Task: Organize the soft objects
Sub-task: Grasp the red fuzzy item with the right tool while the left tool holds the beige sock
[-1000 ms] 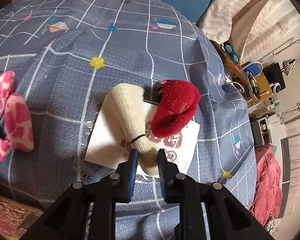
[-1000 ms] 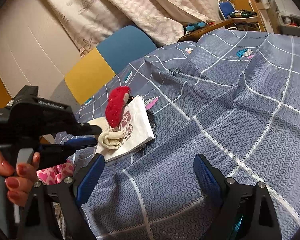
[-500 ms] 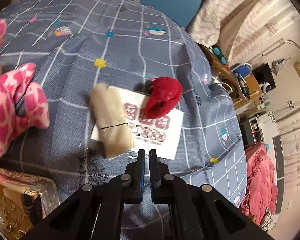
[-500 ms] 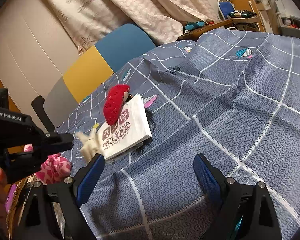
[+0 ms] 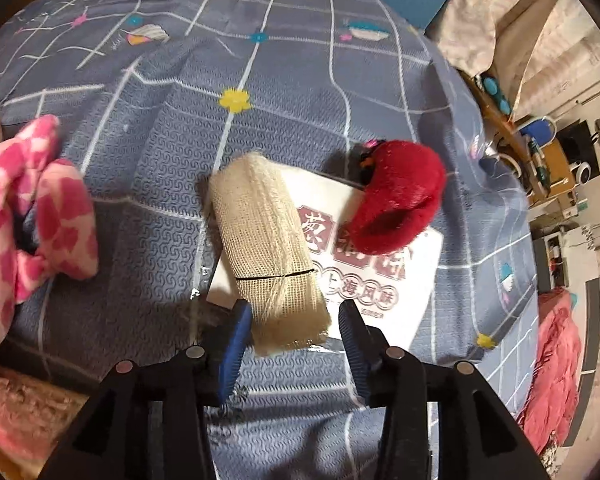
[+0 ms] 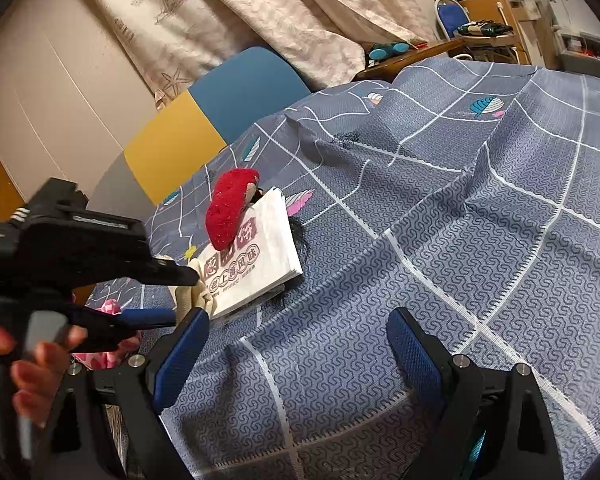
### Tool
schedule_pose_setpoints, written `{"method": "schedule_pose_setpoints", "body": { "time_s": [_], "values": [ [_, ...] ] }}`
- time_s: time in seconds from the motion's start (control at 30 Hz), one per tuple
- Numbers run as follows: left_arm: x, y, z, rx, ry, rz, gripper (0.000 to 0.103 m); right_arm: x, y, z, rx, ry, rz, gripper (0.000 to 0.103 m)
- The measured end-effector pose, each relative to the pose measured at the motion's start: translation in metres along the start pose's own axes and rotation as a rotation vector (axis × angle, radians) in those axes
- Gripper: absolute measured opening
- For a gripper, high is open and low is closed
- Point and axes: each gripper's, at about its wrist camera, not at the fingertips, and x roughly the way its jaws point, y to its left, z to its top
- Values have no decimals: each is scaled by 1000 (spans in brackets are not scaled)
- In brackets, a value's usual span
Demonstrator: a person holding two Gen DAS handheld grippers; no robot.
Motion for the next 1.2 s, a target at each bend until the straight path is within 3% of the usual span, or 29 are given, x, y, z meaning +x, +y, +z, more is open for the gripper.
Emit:
{"method": "schedule_pose_setpoints", "body": {
  "time_s": [0.23, 0.27, 0.33, 0.47, 0.5, 0.67, 0.73, 0.77, 0.8, 0.87, 0.97, 1.07, 1.13, 1.2],
  "values": [
    [-1, -5, -6, 76, -74, 12, 36, 0, 0, 0, 0, -3, 2, 92],
    [-3, -6, -9, 84, -79, 11, 33, 0, 0, -1, 0, -3, 2, 92],
    [-8, -7, -10, 88, -88, -8, 17, 0, 0, -1, 1, -4, 3, 92],
    [-27, -6, -16, 102, -110, -55, 12, 0, 0, -1, 1, -4, 4, 92],
    [-28, -1, -18, 101, -110, -59, 5, 0, 0, -1, 1, -3, 2, 92],
    [-27, 1, -22, 116, -91, -61, 6, 0, 0, -1, 1, -1, -2, 92],
    [-24, -1, -20, 106, -82, -52, 14, 0, 0, 0, 1, 0, -4, 92],
    [-21, -2, -20, 106, -62, -37, 30, -1, 0, 0, 3, -2, -6, 92],
    [-17, -5, -19, 111, -37, -18, 38, -2, -1, 0, 8, -7, -9, 92],
    [-12, -7, -17, 108, -24, 2, 41, -5, -6, 4, 46, -10, -4, 93],
    [-6, -6, -16, 99, -18, 17, 42, -1, -9, 22, 82, 28, -11, 93],
    [-1, -8, -18, 120, -24, 26, 41, -3, -4, 58, 90, -13, 7, 96],
    [-3, -10, -21, 132, -41, 31, 33, 7, 8, 78, 57, 12, 8, 96],
    [-8, -10, -25, 136, -56, 11, 17, 32, 27, 98, -5, 97, -14, 96]
  ]
}}
